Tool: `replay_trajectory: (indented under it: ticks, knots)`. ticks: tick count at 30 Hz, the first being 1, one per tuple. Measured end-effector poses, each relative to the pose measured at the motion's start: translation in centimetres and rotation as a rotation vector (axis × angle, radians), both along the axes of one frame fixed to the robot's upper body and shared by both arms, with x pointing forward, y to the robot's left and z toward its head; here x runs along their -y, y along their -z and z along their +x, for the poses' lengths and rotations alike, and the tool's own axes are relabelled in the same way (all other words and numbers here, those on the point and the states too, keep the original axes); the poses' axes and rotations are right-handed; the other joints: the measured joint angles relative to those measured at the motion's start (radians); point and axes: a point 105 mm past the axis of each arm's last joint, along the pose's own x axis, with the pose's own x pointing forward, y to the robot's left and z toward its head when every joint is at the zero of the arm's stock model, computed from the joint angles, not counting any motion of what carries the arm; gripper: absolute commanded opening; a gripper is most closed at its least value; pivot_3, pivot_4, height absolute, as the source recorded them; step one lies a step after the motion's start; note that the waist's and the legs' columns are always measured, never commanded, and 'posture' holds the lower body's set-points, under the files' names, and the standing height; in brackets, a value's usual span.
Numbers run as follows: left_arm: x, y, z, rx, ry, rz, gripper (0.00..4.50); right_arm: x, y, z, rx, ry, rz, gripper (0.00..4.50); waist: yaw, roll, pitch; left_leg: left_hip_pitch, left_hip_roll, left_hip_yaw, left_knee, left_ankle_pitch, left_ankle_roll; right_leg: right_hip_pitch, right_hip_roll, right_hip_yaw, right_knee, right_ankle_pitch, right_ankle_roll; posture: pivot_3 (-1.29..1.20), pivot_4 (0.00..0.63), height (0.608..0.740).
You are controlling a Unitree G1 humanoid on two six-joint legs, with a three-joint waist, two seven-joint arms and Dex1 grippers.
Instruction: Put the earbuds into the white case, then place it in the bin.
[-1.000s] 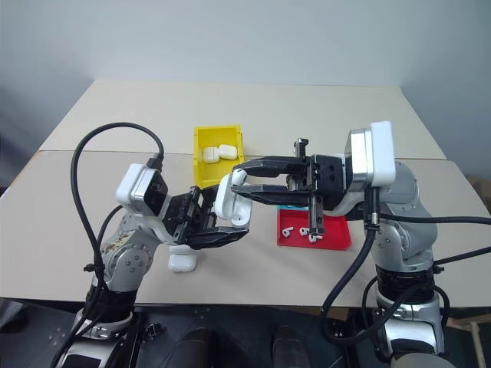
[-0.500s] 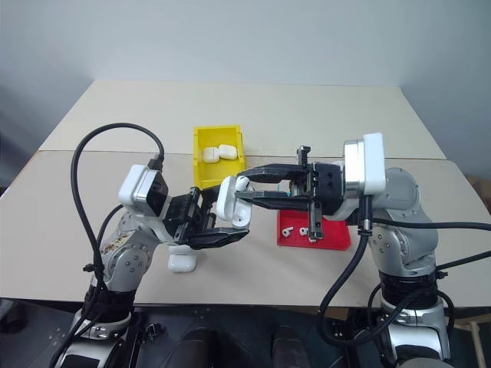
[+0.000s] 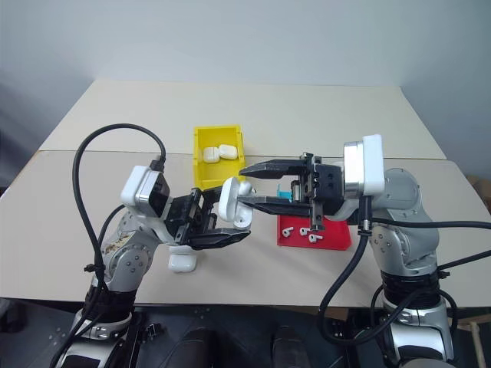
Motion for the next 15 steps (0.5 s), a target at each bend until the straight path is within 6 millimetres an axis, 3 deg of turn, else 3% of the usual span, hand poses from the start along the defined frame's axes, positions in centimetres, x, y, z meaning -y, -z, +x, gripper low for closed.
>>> replay_trajectory:
  ticks: [9, 12, 15]
  knots:
    - [0.0, 0.2, 0.2, 0.005, -0.014, 0.016, 2.8, 0.3, 0.1, 0.0, 0.004, 0.001, -0.027, 2.19, 0.001, 0.0, 0.0, 0.0, 0.0, 0.0, 0.0, 0.0, 0.0, 0.0, 0.0, 0.0, 0.0, 0.0, 0.0, 0.0, 0.15, 0.74]
    - [-0.3, 0.3, 0.2, 0.023, -0.029, 0.02, 2.8, 1.9, 0.0, 0.7, -0.03, 0.062, -0.092, 2.19, 0.003, 0.0, 0.0, 0.0, 0.0, 0.0, 0.0, 0.0, 0.0, 0.0, 0.0, 0.0, -0.001, 0.0, 0.0, 0.0, 0.15, 0.74]
    - [-2.0, 1.6, 0.5, 0.028, -0.101, 0.074, 2.8, 4.5, -0.9, 2.9, -0.048, 0.218, -0.24, 2.19, -0.003, 0.001, 0.0, 0.001, 0.0, 0.001, 0.0, 0.0, 0.001, -0.001, 0.0, 0.001, 0.0, 0.0, 0.0, 0.0, 0.15, 0.74]
